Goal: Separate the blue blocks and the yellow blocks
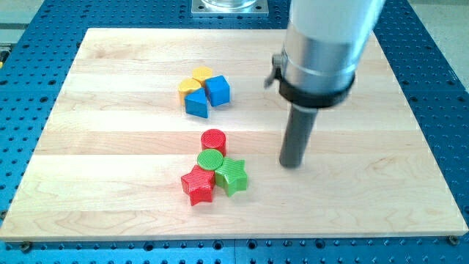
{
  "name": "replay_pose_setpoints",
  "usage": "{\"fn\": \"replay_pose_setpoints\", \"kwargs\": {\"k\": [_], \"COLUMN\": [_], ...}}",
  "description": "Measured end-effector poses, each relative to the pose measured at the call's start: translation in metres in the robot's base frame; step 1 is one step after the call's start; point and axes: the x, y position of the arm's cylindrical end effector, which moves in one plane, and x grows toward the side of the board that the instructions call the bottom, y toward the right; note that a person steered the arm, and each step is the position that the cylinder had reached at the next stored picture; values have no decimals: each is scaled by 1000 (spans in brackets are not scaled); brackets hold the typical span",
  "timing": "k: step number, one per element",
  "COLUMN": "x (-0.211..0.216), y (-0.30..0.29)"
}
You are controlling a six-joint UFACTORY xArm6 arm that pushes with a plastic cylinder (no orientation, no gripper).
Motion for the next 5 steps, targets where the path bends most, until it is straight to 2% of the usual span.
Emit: {"fn": "replay_pose_setpoints", "kwargs": {"k": [3,5], "x": [-65,-70], "y": [-97,-157]}}
